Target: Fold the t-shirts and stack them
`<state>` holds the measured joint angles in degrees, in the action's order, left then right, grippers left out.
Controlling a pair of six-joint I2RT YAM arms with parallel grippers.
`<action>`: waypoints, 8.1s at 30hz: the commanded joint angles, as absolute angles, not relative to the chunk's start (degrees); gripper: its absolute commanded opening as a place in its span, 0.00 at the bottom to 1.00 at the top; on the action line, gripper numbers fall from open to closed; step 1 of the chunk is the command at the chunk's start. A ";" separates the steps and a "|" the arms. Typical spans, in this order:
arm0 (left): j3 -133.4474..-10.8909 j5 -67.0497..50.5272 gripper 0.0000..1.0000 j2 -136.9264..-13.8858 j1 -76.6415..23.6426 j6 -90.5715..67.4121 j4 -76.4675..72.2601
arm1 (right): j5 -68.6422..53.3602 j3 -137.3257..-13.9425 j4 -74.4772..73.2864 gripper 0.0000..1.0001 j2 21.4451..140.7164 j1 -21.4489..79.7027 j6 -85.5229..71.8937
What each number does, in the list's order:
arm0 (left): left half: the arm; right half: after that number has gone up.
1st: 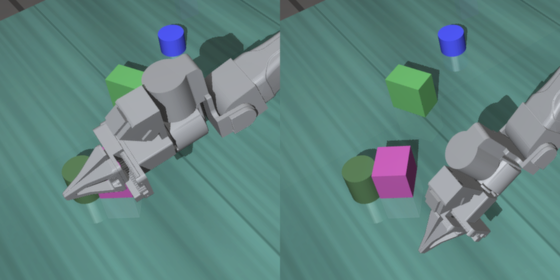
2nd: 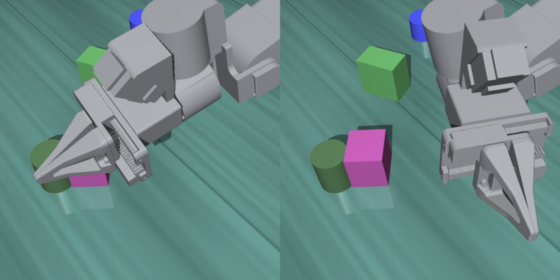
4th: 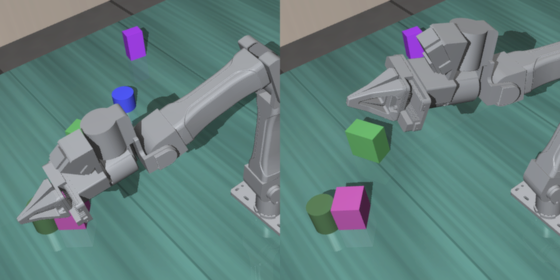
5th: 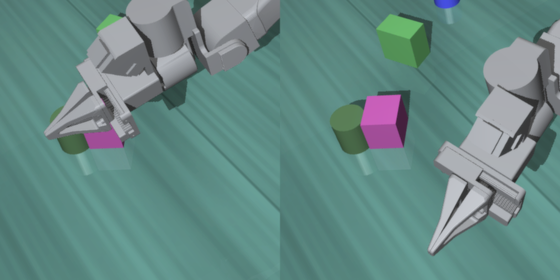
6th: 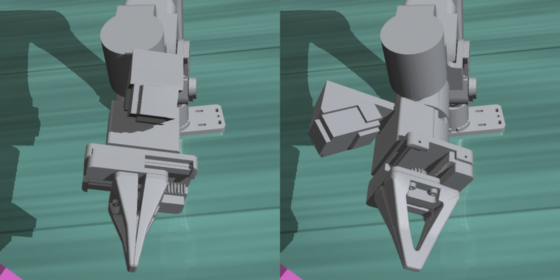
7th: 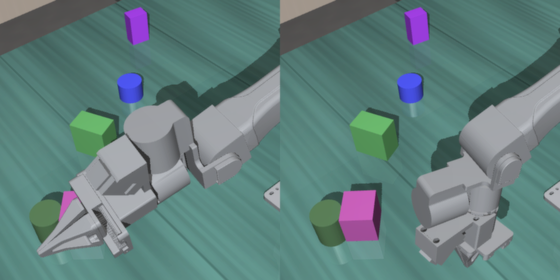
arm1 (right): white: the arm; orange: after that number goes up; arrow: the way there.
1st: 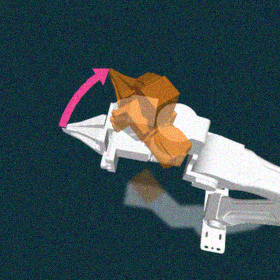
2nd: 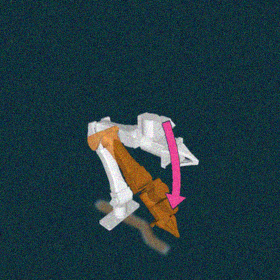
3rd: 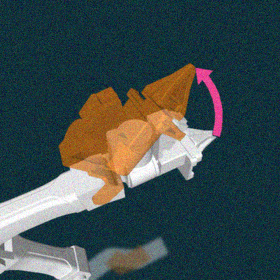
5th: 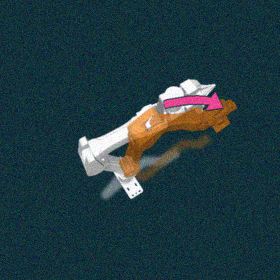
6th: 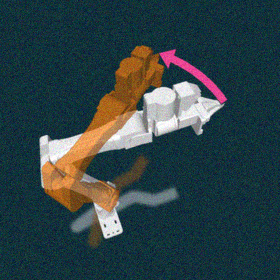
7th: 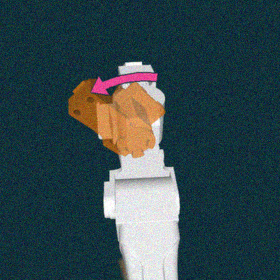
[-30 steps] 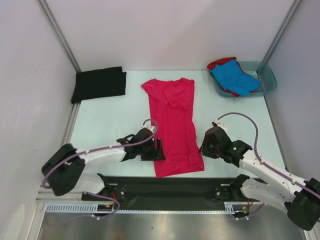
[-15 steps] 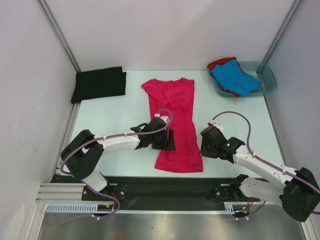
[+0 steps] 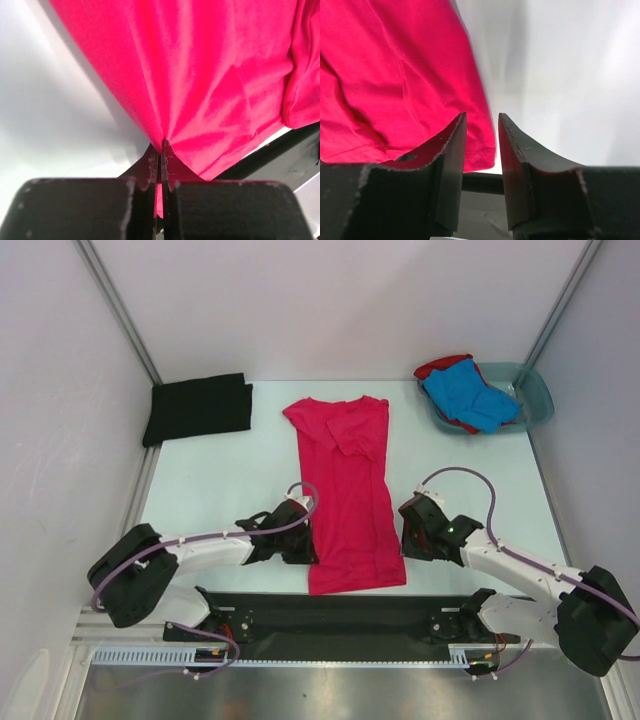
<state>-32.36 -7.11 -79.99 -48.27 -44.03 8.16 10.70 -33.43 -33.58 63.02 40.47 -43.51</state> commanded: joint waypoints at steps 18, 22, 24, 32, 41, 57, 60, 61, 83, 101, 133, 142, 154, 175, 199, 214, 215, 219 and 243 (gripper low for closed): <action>-26.54 -4.83 0.02 -75.41 -48.52 -45.00 14.77 | -9.49 -27.16 -16.52 0.34 64.15 41.92 -44.82; -26.63 -5.27 0.03 -75.76 -48.60 -44.74 14.94 | -4.50 -26.63 -20.30 0.30 68.28 42.36 -46.31; -26.54 -5.19 0.04 -75.59 -48.60 -44.74 15.46 | -1.77 -26.46 -22.93 0.28 70.04 42.98 -47.28; -26.10 -0.27 0.07 -72.07 -48.69 -44.74 23.55 | 10.28 -27.60 -31.46 0.29 70.49 47.02 -52.11; -24.00 2.55 0.43 -67.59 -48.87 -44.65 29.35 | 10.81 -27.77 -31.03 0.29 73.39 48.08 -53.70; -26.89 -3.43 0.72 -55.19 -52.47 -46.06 26.28 | 9.49 -27.42 -29.53 0.29 73.48 48.87 -53.70; -29.09 -3.25 0.73 -57.82 -53.61 -45.09 24.96 | 9.14 -27.51 -29.09 0.29 73.65 48.87 -53.44; -29.70 -2.99 0.72 -58.79 -53.96 -45.09 24.44 | 9.14 -27.42 -29.00 0.29 73.74 48.95 -53.35; -45.87 -4.75 0.58 -80.85 -62.66 -42.98 17.39 | 9.40 -27.77 -28.92 0.29 73.21 48.87 -52.82; -51.94 10.37 0.58 -87.98 -66.80 -50.01 28.74 | 9.49 -27.51 -28.83 0.29 72.60 48.96 -52.38; -60.03 18.02 0.54 -97.99 -73.83 -60.91 34.54 | 8.61 -23.12 -29.53 0.29 62.93 49.31 -50.89; -59.85 17.05 0.04 -98.35 -74.53 -60.82 34.19 | 8.17 -22.59 -28.30 0.29 63.46 49.31 -50.36; -58.10 11.25 0.01 -96.68 -77.60 -57.75 34.28 | 8.52 -22.85 -28.04 0.28 64.60 49.22 -50.63; -62.57 19.23 1.00 -92.47 -80.77 -54.93 44.44 | 11.68 -26.27 -30.31 0.28 64.86 49.66 -49.75; -68.10 20.49 1.00 -88.57 -39.04 -28.31 16.44 | 3.17 -62.73 -14.85 0.39 90.41 26.29 -24.62; -100.89 3.00 1.00 -123.39 -27.69 -27.85 15.02 | -14.67 -108.68 -22.66 0.41 130.84 19.43 -15.82; -102.12 2.64 1.00 -125.49 -27.34 -28.21 15.99 | -15.20 -110.11 -23.81 0.41 132.17 18.99 -15.65; -107.48 2.64 1.00 -128.93 -26.11 -28.56 19.15 | -14.77 -114.07 -26.27 0.42 135.26 19.07 -14.94; -139.11 -13.18 1.00 -153.97 -24.17 -30.06 30.57 | -9.31 -119.27 -35.07 0.42 138.16 18.98 -15.29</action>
<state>-133.12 -7.90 -148.73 -24.23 -29.52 30.22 -9.76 -118.02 -32.47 139.31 18.74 -15.59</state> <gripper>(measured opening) 0.996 0.421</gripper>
